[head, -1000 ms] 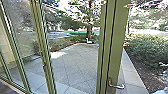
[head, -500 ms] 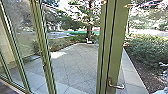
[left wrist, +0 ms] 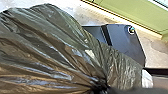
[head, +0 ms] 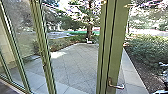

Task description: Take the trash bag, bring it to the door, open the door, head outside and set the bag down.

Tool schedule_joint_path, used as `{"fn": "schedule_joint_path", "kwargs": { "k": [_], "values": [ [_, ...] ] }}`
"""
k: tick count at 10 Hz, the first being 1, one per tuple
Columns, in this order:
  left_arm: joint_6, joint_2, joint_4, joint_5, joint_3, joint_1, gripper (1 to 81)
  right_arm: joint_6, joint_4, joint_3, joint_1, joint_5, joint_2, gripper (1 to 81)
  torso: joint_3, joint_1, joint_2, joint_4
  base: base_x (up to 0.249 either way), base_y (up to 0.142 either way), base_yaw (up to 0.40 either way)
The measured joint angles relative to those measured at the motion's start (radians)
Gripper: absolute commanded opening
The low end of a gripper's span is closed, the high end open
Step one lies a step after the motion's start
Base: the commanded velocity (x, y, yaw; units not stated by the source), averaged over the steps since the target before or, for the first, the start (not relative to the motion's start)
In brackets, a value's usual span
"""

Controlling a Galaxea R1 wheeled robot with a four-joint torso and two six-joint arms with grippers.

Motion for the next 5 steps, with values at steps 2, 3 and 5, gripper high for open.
{"fn": "schedule_joint_path", "kwargs": {
  "k": [2, 3, 5],
  "values": [
    [0.000, 0.002, 0.000, -0.001, 0.000, 0.000, 1.0, 0.101, 0.001, -0.021, 0.051, -0.033, 0.024, 81.1, 0.000, 0.000, 0.000, 0.000, 0.000, 0.000, 0.000],
    [0.000, 0.002, 0.000, -0.003, 0.000, 0.000, 1.0, 0.140, 0.001, -0.040, 0.059, -0.040, 0.043, 81.1, 0.000, 0.000, 0.000, 0.000, 0.000, 0.000, 0.000],
    [0.000, 0.002, 0.000, -0.003, 0.000, 0.000, 1.0, 0.190, 0.001, -0.082, 0.060, -0.049, 0.094, 81.1, 0.000, 0.000, 0.000, 0.000, 0.000, 0.000, 0.000]
  ]
}}
